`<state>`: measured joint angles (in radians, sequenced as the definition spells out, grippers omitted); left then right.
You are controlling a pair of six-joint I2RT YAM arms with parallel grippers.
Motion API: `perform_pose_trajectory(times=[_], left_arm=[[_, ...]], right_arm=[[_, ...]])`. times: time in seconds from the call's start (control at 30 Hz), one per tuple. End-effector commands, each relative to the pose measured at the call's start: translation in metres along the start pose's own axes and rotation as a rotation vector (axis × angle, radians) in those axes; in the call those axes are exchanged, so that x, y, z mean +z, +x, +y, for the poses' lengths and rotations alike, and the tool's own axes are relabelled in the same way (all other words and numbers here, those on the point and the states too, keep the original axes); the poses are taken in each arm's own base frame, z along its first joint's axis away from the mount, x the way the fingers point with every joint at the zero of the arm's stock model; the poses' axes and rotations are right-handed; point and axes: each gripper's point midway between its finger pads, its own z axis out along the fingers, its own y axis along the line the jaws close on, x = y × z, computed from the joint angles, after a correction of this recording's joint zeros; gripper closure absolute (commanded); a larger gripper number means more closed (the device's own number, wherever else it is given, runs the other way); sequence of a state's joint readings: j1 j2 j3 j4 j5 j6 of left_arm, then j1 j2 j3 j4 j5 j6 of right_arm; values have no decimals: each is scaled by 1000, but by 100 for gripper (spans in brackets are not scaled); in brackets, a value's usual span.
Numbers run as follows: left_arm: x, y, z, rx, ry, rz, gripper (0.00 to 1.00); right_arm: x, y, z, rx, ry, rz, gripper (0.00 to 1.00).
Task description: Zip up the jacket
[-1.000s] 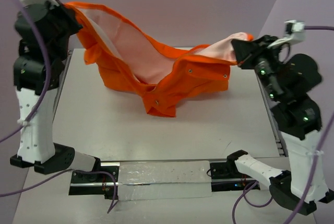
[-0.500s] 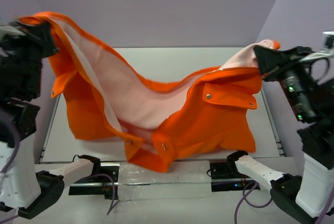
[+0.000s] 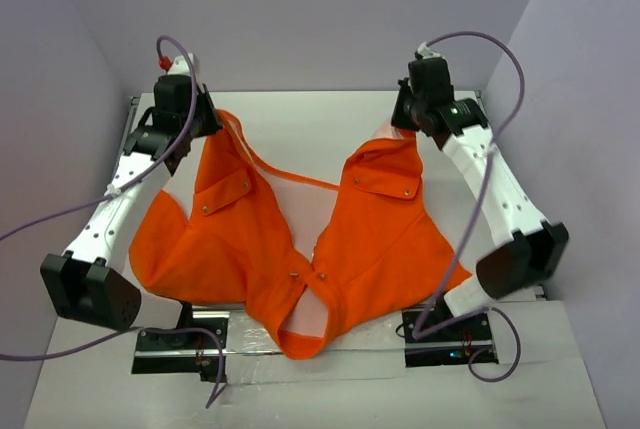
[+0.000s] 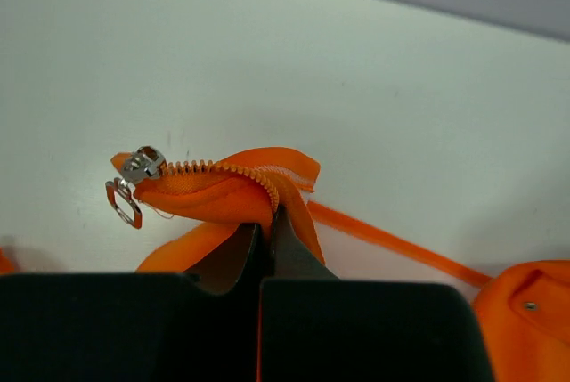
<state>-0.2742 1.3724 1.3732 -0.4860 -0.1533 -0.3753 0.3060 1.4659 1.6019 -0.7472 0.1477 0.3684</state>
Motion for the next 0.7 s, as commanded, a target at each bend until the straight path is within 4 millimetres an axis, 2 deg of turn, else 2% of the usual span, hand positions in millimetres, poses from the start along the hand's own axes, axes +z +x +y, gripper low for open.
perform_pose_trajectory(times=[0.0,0.07,0.17,0.3,0.37,0.4,0.43,0.47,0.53,0.57,0.6,0.63,0.67], left_arm=[[-19,-120,-33,-70,156,-323,100],[-10,-134,-38,-59,165,-321,100],[-3,-141,-51,-41,215,-305,100],[3,-140,-67,-22,299,-296,100],[9,-136,-78,-17,345,-248,100],[10,-129,-81,-19,364,-212,100],[8,-118,-88,-20,393,-167,100],[6,-112,-94,-19,410,-148,100],[-4,-99,-102,4,418,-119,100],[-6,-91,-107,11,424,-95,100],[-11,-82,-106,20,403,-71,100],[-17,-72,-110,21,406,-50,100],[-22,-65,-113,15,412,-35,100]], right_arm=[[2,-86,16,7,-46,-210,100],[11,-96,22,8,-74,-202,100],[40,-107,19,14,-71,-170,100],[69,-107,13,9,-69,-137,100],[82,-111,6,24,-64,-126,95],[85,-112,5,33,-64,-119,88],[86,-112,4,41,-65,-106,74],[91,-108,-1,49,-48,-77,51],[84,-101,-3,52,-39,-49,25],[90,-89,-7,51,-27,-17,23],[82,-80,-10,54,-28,-15,18],[53,-98,-5,57,-58,-101,15],[43,-91,-7,61,-62,-113,13]])
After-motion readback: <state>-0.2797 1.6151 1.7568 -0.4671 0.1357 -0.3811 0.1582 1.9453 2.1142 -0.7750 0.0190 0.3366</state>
